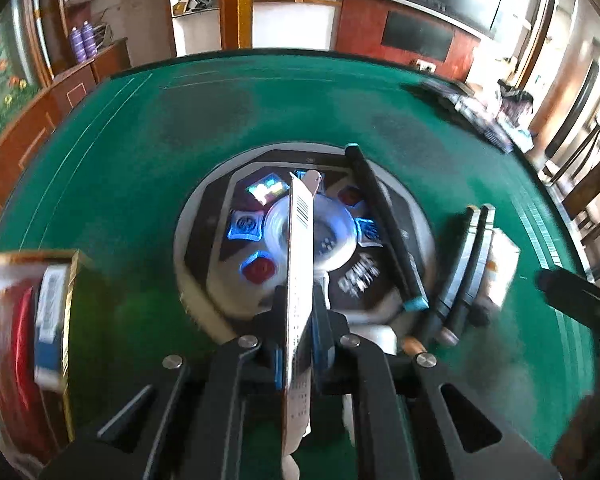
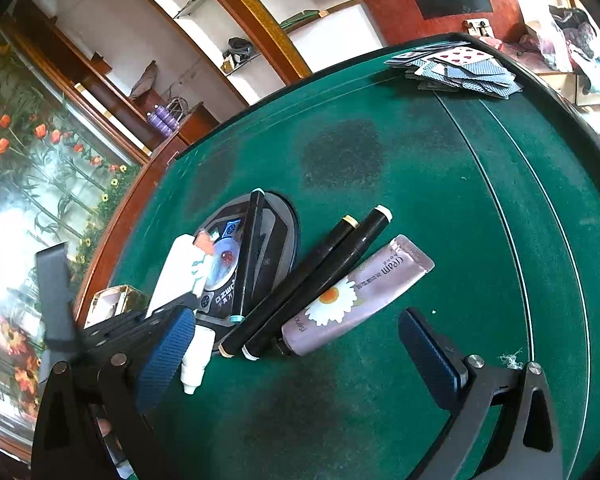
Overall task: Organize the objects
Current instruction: 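Grasp the white-orange tube box beside the device with the left gripper and lift, then carry the tube box toward the tray with the left while the right grasps the white dropper bottle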
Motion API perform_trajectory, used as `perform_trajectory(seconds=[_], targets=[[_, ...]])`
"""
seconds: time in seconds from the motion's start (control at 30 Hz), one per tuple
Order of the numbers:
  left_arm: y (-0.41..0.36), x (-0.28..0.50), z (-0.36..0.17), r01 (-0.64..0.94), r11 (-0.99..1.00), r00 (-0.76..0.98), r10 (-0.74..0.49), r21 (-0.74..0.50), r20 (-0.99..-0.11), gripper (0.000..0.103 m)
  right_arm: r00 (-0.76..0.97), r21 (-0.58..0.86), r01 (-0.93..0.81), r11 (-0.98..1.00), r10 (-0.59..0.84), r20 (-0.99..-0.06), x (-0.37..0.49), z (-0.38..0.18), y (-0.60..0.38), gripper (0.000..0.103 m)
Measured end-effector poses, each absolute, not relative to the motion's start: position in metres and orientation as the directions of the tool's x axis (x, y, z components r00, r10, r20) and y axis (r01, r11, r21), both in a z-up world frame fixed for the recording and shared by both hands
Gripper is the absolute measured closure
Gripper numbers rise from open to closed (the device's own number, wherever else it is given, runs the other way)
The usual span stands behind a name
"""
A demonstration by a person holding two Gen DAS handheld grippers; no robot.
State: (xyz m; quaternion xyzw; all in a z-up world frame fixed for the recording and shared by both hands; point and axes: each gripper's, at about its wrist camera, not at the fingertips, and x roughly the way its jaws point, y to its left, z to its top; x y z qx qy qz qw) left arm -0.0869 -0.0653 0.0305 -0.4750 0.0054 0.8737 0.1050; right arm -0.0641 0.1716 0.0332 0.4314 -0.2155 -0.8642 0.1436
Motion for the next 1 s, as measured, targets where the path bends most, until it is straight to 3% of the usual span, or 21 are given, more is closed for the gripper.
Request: perform_trajectory(seconds=[0.43,0.67,1.0], targets=[[-0.121,0.048,0.094,-0.171,-0.971,-0.676,0.241,-0.170,-0.696,0.093,-0.600,0.279,0.158,-0.947,-0.317,-0.735,-0.050,0.034,0.118,0.000],[-0.155,0.086,0.104,-0.145,-0.978,-0.750,0.207,-0.149,-0.628,0.093,-0.612,0.270,0.208,-0.940,-0.340,-0.714,-0.027,0.055,0.079,0.000],[-0.231,0.111,0.087,-0.070,-0.973,-0.762,0.194,-0.219,-0.618,0.092,-0.499,0.295,0.178,-0.939,-0.345,-0.795,-0.060,0.042,0.022,0.001]])
